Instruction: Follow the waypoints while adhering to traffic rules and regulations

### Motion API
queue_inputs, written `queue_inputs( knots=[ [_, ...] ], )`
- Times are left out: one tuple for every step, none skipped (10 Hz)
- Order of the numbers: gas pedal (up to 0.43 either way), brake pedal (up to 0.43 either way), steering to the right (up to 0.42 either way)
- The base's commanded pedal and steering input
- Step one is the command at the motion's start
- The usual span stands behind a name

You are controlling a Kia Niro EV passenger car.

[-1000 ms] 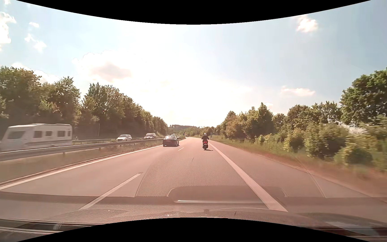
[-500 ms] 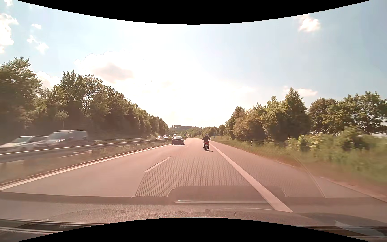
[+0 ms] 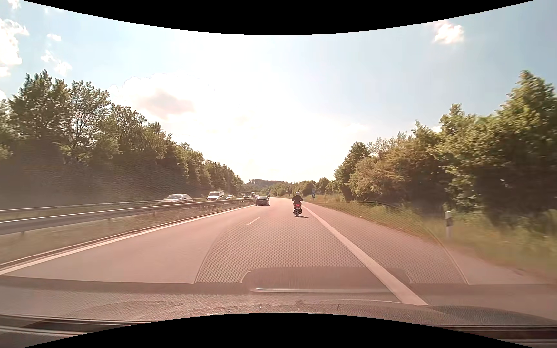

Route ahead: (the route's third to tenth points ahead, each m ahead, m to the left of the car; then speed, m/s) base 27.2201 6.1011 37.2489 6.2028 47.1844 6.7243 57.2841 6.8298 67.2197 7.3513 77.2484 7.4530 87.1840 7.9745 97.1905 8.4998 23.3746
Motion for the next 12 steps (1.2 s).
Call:
queue_inputs(
  knots=[
    [0.24,0.012,-0.001],
    [0.24,0.012,-0.001],
    [0.24,0.012,-0.002],
    [0.24,0.012,-0.002],
    [0.24,0.012,-0.001],
    [0.24,0.012,-0.001],
    [0.24,0.012,0.0],
    [0.228,0.006,0.0],
    [0.22,0.012,0.001],
    [0.22,0.012,0.001],
    [0.22,0.012,0.001],
    [0.22,0.012,0.001]
  ],
)
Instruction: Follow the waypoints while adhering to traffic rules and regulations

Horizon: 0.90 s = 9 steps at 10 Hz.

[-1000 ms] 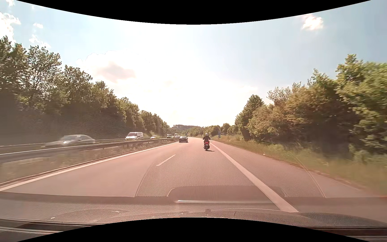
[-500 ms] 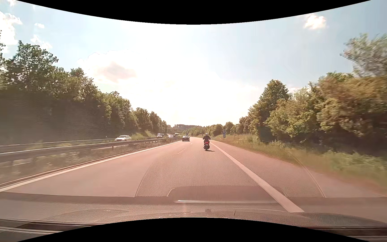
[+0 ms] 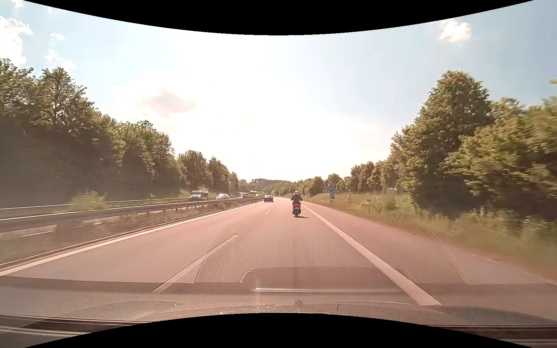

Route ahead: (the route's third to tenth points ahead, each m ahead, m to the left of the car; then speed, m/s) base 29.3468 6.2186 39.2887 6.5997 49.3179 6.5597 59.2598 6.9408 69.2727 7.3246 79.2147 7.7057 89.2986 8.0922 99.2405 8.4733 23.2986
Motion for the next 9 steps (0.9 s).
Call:
queue_inputs(
  knots=[
    [0.22,0.012,0.0],
    [0.22,0.012,0.0],
    [0.22,0.012,0.0],
    [0.22,0.012,0.0],
    [0.22,0.012,0.0],
    [0.228,0.012,0.0],
    [0.228,0.012,0.0],
    [0.228,0.012,0.0],
    [0.228,0.006,0.0]
  ],
)
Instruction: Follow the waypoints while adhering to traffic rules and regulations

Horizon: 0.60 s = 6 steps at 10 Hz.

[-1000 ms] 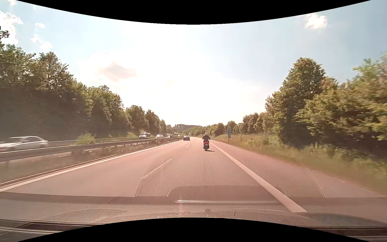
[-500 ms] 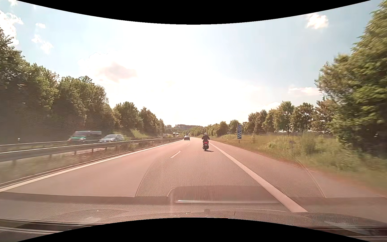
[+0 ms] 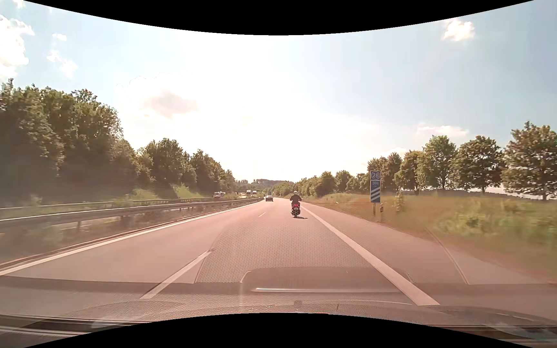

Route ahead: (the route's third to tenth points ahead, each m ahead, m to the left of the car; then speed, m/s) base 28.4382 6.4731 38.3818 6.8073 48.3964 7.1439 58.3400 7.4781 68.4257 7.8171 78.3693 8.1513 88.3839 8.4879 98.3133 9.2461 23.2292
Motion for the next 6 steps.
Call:
queue_inputs(
  knots=[
    [0.228,0.006,-0.001],
    [0.228,0.012,-0.001],
    [0.228,0.012,-0.001],
    [0.228,0.012,-0.001],
    [0.228,0.012,-0.002],
    [0.24,0.012,-0.003]
  ],
)
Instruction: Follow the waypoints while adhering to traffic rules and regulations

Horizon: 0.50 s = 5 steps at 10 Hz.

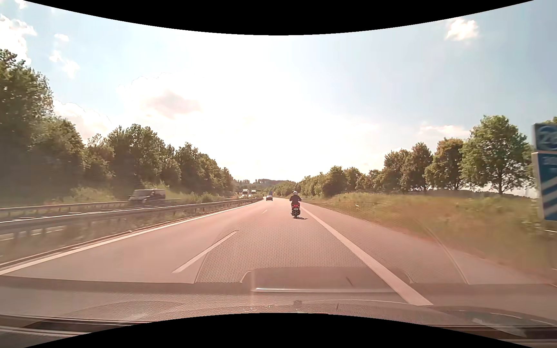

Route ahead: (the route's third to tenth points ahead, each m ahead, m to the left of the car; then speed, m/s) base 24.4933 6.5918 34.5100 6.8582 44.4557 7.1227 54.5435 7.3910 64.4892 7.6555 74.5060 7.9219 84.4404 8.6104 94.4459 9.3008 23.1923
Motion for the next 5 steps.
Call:
queue_inputs(
  knots=[
    [0.24,0.012,-0.003],
    [0.24,0.012,-0.003],
    [0.248,0.012,-0.003],
    [0.248,0.012,-0.003],
    [0.248,0.012,-0.003]
  ],
)
